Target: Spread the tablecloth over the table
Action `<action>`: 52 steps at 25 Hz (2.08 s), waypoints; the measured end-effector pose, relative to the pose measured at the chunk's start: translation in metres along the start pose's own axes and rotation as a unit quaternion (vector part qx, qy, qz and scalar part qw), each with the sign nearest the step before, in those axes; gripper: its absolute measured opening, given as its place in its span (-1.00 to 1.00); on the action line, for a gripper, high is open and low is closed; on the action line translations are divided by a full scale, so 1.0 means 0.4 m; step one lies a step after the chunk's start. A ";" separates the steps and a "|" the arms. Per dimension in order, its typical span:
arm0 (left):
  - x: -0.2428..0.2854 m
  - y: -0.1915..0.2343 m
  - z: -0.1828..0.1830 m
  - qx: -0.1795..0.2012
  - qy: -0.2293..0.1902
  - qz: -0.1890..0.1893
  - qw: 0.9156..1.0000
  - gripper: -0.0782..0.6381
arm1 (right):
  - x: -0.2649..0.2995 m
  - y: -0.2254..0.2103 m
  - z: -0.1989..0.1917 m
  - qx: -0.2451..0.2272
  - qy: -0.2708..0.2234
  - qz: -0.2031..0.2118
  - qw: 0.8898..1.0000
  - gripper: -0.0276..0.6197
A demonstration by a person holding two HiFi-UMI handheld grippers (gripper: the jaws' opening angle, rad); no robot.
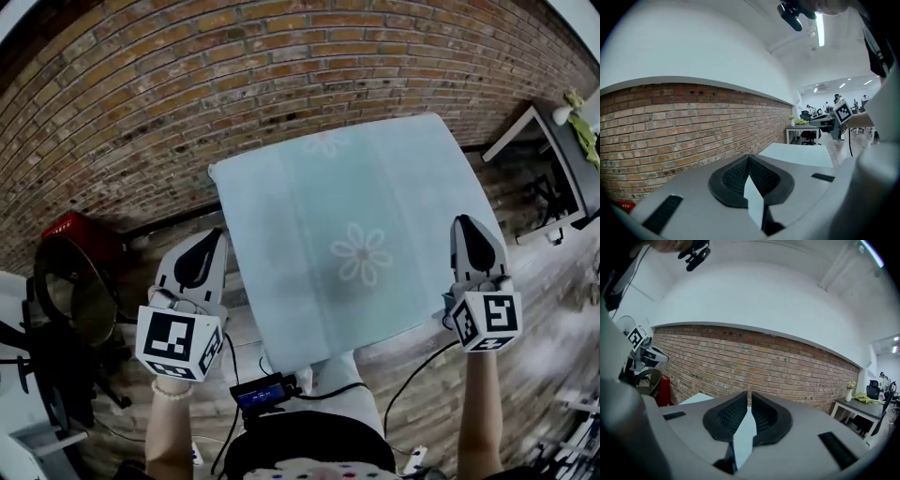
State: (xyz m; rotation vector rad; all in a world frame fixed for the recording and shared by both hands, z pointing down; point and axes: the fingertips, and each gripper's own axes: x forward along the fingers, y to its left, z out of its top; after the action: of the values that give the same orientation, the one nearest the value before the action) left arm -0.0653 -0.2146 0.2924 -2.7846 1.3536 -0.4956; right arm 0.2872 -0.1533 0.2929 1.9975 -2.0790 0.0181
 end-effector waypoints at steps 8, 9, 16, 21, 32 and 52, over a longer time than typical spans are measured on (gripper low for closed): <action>-0.106 -0.035 0.020 0.010 -0.029 -0.025 0.999 -0.74 | -0.111 0.170 0.056 -0.012 -0.031 0.017 0.999 -0.76; -0.117 -0.040 0.019 0.012 -0.032 -0.029 0.999 -0.74 | -0.123 0.191 0.059 -0.010 -0.034 0.019 0.999 -0.76; -0.191 -0.095 0.011 0.008 -0.051 -0.059 0.997 -0.74 | -0.188 0.307 0.043 0.008 -0.027 0.044 0.999 -0.76; -0.222 -0.116 -0.015 -0.008 -0.048 -0.059 0.997 -0.74 | -0.201 0.372 0.012 0.026 -0.015 0.061 0.998 -0.77; -0.238 -0.117 -0.033 -0.030 -0.044 -0.063 0.997 -0.74 | -0.200 0.419 0.013 -0.008 -0.008 0.074 0.997 -0.79; -0.219 -0.108 -0.046 -0.017 -0.045 -0.068 0.997 -0.74 | -0.195 0.445 0.027 -0.031 0.013 0.075 0.997 -0.79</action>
State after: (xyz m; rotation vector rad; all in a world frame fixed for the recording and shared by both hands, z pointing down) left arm -0.0881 -0.1180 0.2916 -2.9013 1.1728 -0.3478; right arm 0.1118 -0.0687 0.2972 1.7928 -2.1801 0.0075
